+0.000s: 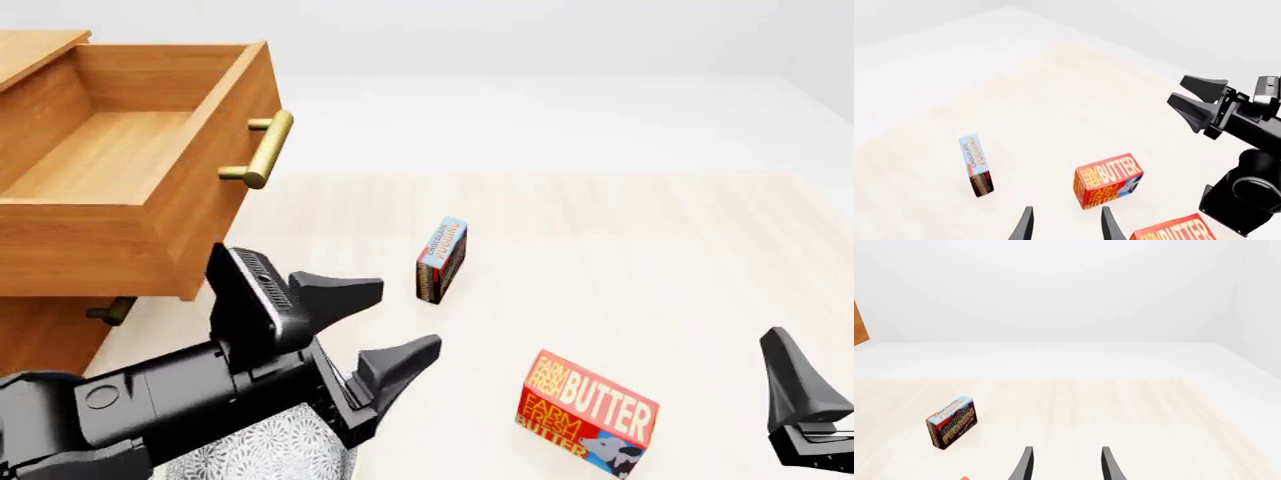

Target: Put the chocolate pudding in the top drawer of the cabinet and close it.

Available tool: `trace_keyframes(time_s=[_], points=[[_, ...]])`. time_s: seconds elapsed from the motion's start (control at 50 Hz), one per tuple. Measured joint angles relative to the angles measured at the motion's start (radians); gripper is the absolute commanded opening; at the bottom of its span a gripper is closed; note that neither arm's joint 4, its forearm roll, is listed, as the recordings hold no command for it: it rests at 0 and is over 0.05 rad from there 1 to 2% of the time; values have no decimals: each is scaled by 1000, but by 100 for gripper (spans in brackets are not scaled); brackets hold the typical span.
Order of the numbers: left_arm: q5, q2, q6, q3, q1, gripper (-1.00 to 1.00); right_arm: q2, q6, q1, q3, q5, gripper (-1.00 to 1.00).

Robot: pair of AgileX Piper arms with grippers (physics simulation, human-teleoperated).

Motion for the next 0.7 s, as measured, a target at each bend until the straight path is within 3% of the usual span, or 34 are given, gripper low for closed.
trace_keyframes(time_s=[0.7], points=[[-59, 221, -14, -75, 114, 100, 0, 0, 0, 0, 0, 100]])
